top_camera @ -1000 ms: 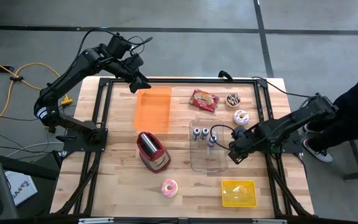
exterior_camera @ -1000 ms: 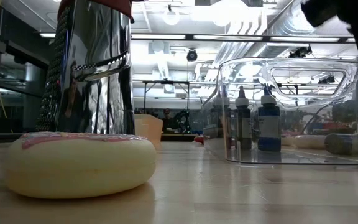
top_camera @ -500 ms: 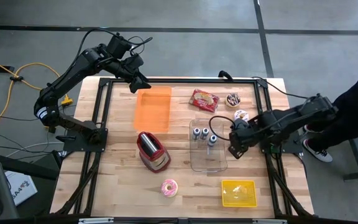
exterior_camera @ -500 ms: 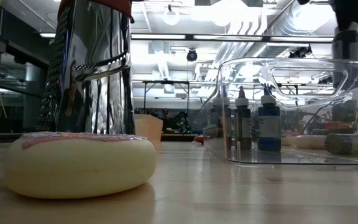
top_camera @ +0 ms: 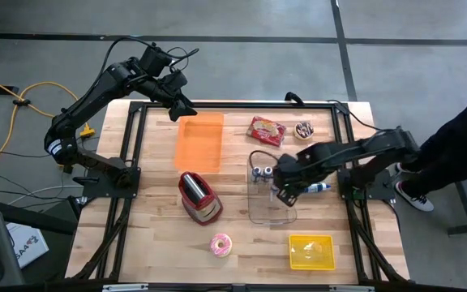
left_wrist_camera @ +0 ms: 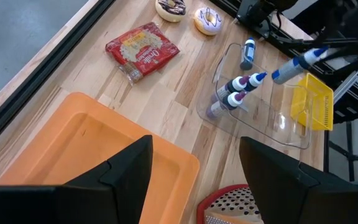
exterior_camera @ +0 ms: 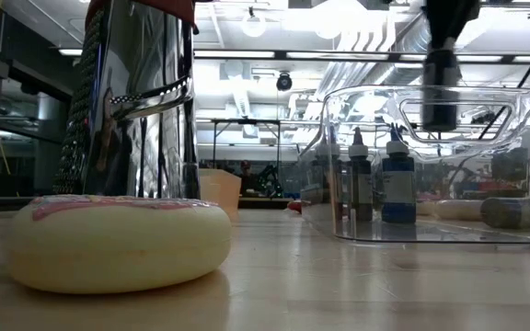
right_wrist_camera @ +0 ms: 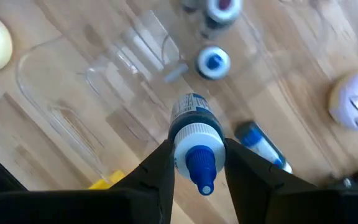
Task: Pick & Place Food Item
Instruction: Put the bottom blue food coloring bottle into the transparent bin, then put the blue food coloring bottle into the transparent bin
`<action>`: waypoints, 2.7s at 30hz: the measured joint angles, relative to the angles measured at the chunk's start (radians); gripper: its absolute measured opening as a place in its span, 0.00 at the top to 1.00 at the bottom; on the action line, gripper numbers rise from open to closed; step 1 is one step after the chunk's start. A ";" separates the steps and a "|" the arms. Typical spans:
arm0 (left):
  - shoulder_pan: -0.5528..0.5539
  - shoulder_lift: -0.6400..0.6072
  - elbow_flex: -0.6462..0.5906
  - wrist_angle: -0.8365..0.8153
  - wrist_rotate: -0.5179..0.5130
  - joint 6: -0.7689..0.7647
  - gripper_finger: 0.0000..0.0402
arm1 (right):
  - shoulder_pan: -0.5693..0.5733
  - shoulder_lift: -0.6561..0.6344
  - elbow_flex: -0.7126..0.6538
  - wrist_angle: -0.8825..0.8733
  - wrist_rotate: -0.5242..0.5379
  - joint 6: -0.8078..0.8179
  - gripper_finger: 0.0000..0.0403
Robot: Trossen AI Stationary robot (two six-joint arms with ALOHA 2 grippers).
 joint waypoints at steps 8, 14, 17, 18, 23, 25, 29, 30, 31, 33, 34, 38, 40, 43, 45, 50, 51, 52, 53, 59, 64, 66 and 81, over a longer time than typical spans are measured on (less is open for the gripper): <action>0.000 0.000 0.000 0.000 0.000 0.000 0.42 | 0.029 0.119 0.036 0.136 0.011 -0.070 0.73; 0.000 0.000 0.000 0.000 0.000 0.000 0.42 | 0.029 0.184 0.036 0.204 0.002 -0.097 0.73; 0.000 0.000 0.000 0.000 0.000 0.000 0.42 | 0.029 0.219 0.036 0.237 -0.010 -0.120 0.73; 0.000 0.000 0.000 0.000 0.000 0.000 0.42 | 0.029 0.231 0.036 0.247 -0.016 -0.124 0.73; 0.000 0.000 0.000 0.000 0.000 0.000 0.42 | 0.031 0.268 0.036 0.292 -0.044 -0.141 0.73; 0.000 0.000 0.000 0.000 0.000 0.000 0.42 | 0.035 0.282 0.036 0.317 -0.052 -0.146 0.73; 0.000 0.000 0.000 0.000 0.000 0.000 0.42 | 0.035 0.306 0.036 0.345 -0.070 -0.153 0.73; 0.000 0.000 0.000 0.000 0.000 0.000 0.42 | 0.035 0.312 0.036 0.349 -0.080 -0.156 0.73; 0.000 0.000 0.000 0.000 0.000 0.000 0.42 | 0.035 0.318 0.036 0.351 -0.086 -0.160 0.73; 0.000 0.000 0.000 0.000 0.000 0.000 0.42 | 0.035 0.331 0.036 0.352 -0.093 -0.167 0.73; 0.000 0.000 0.000 0.000 0.000 0.000 0.42 | 0.035 0.333 0.036 0.352 -0.100 -0.167 0.73; 0.000 0.000 0.000 0.000 0.000 0.000 0.42 | 0.035 0.332 0.036 0.368 -0.103 -0.167 0.73; 0.000 0.000 0.000 0.000 0.000 0.000 0.42 | 0.035 0.332 0.036 0.370 -0.102 -0.167 0.71; 0.000 0.000 0.000 0.000 0.000 0.000 0.42 | 0.035 0.332 0.036 0.369 -0.102 -0.167 0.68; 0.000 0.000 0.000 0.000 0.000 0.000 0.42 | 0.035 0.332 0.036 0.370 -0.101 -0.167 0.66; 0.000 0.000 0.000 0.000 0.000 0.000 0.42 | 0.035 0.331 0.036 0.371 -0.100 -0.167 0.64; 0.000 0.000 0.000 0.000 0.000 0.000 0.42 | 0.035 0.331 0.036 0.371 -0.099 -0.167 0.64; 0.000 0.000 0.000 0.000 0.000 0.000 0.42 | 0.035 0.331 0.036 0.371 -0.100 -0.167 0.64; 0.000 0.000 0.000 0.000 0.000 0.000 0.42 | 0.035 0.331 0.036 0.371 -0.099 -0.167 0.64; 0.000 0.000 0.000 0.000 0.000 0.000 0.42 | 0.035 0.331 0.036 0.371 -0.076 -0.170 0.65; 0.000 0.000 0.000 0.000 0.000 0.000 0.42 | 0.035 0.308 0.036 0.367 -0.069 -0.170 0.65; 0.000 0.000 0.000 0.000 0.000 0.000 0.42 | 0.036 0.298 0.036 0.366 -0.056 -0.171 0.65; 0.000 0.000 0.000 0.000 0.000 0.000 0.42 | 0.092 0.136 0.036 0.158 0.106 -0.068 0.65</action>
